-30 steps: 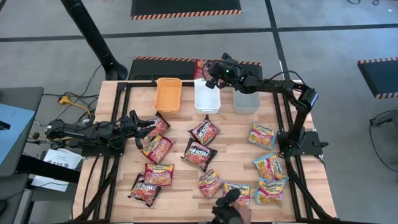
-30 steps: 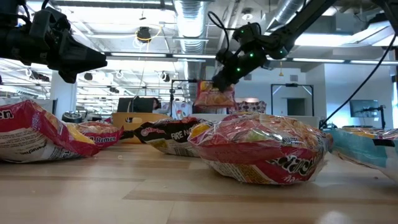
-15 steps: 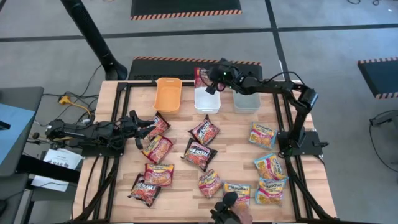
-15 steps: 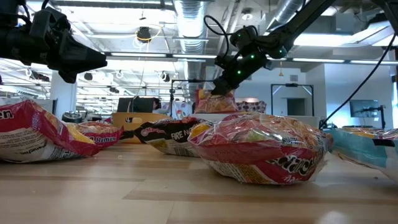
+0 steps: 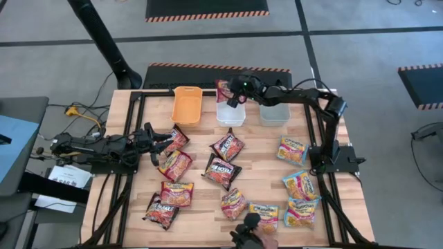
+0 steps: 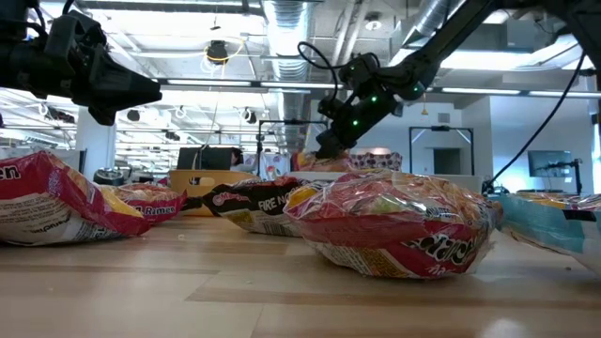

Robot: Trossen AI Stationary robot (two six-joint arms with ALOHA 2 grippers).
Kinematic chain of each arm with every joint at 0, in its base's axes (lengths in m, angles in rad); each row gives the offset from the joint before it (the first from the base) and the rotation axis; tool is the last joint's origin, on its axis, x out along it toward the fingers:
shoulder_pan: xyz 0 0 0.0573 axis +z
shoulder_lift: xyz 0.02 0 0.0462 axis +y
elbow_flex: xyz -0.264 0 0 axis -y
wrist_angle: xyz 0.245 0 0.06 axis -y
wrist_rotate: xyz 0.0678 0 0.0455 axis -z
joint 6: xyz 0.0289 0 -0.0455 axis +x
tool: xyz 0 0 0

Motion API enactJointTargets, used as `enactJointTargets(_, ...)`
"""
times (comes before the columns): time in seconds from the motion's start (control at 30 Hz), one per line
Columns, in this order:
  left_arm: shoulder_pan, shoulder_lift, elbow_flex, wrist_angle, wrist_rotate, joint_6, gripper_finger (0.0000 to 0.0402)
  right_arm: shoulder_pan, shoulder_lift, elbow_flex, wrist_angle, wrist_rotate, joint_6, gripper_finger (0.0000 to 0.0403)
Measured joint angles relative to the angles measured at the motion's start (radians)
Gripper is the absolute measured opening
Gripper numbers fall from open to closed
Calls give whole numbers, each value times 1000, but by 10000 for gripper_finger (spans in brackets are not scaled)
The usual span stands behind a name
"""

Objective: Sort Maruchan noodles
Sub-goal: Put the red noodle pack into the white bin

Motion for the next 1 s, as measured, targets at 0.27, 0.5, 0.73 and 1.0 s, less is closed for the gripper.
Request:
enactJointTargets(0.27,0,0,0,1,-3,0,102,23,7,13,-11,29,-30,12)
enactJointTargets(0.5,0,0,0,0,-3,-6,102,46,7,13,-61,128,-120,50)
enactJointTargets(0.73,0,0,0,0,-3,-11,102,45,7,13,-60,130,-123,86)
enactJointTargets(1.0,0,0,0,0,-3,-11,102,44,-27,13,-71,130,-119,96)
